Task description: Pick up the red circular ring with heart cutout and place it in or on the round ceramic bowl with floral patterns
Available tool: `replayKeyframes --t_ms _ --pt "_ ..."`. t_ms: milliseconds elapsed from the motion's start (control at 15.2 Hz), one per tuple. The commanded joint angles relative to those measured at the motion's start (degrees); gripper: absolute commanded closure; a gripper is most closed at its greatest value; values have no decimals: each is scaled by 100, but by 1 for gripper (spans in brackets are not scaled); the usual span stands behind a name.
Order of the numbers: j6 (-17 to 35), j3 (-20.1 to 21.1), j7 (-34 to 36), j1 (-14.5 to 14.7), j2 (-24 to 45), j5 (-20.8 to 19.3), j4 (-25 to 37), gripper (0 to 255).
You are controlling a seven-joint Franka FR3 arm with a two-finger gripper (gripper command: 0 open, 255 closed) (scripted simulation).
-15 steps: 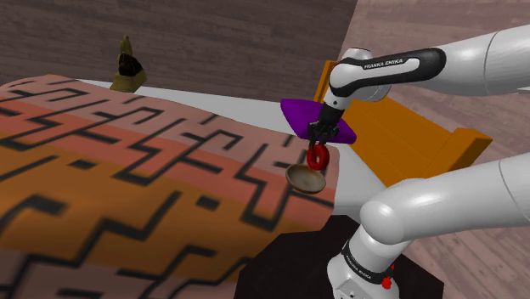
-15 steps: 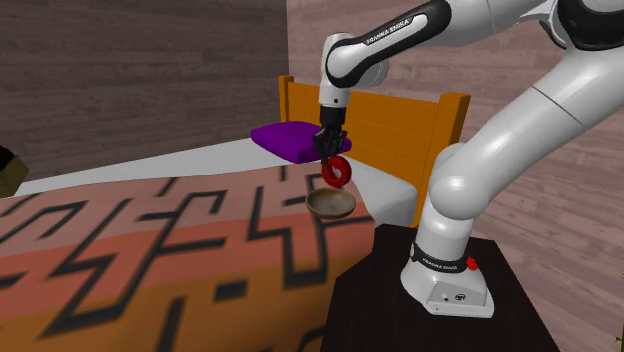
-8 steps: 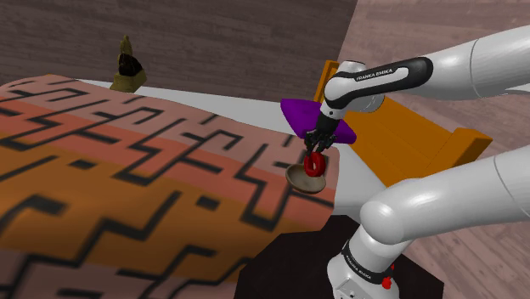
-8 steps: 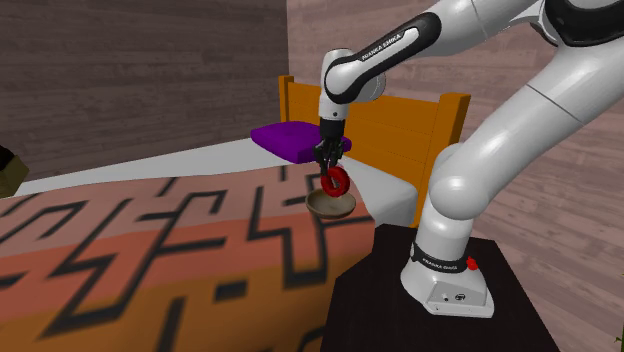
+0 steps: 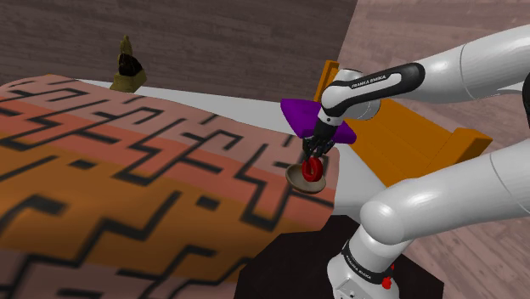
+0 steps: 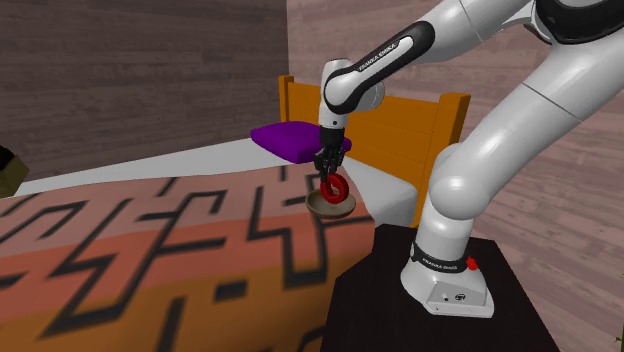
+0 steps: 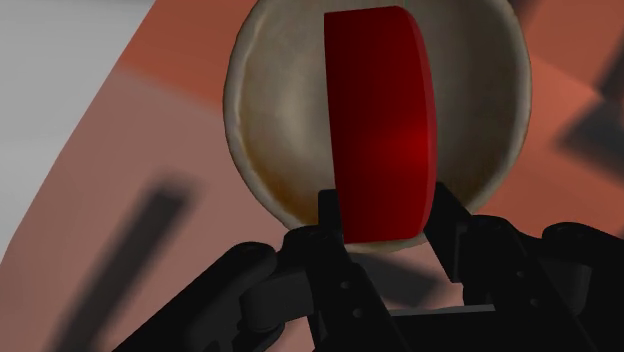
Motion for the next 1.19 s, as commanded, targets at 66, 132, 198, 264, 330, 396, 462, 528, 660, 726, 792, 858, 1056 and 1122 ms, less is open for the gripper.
replayKeyframes --t_ms 66,132,198,264,330,396,462,528,660,726,792,858,1056,1122 --pt "5 -1 -1 0 2 0 -1 255" --pt "5 -1 -1 0 2 0 -1 255" --pt "5 -1 -2 0 2 0 -1 0" --pt "5 -1 -2 0 2 0 -1 0" --pt "5 -1 -2 0 2 0 -1 0" --pt "5 -1 -2 0 2 0 -1 0" --pt "5 -1 -1 0 2 0 -1 0" --pt "5 -1 -2 0 2 0 -1 0" --pt "-467 33 26 -36 -220 -28 251 0" --pt "-695 47 36 -49 -311 -36 388 0" --pt "-871 59 42 -58 -374 -41 502 0" --pt "-871 59 42 -58 -374 -41 502 0" --pt "-871 59 42 -58 -374 -41 502 0" --pt "-871 59 42 -58 -374 -41 502 0"
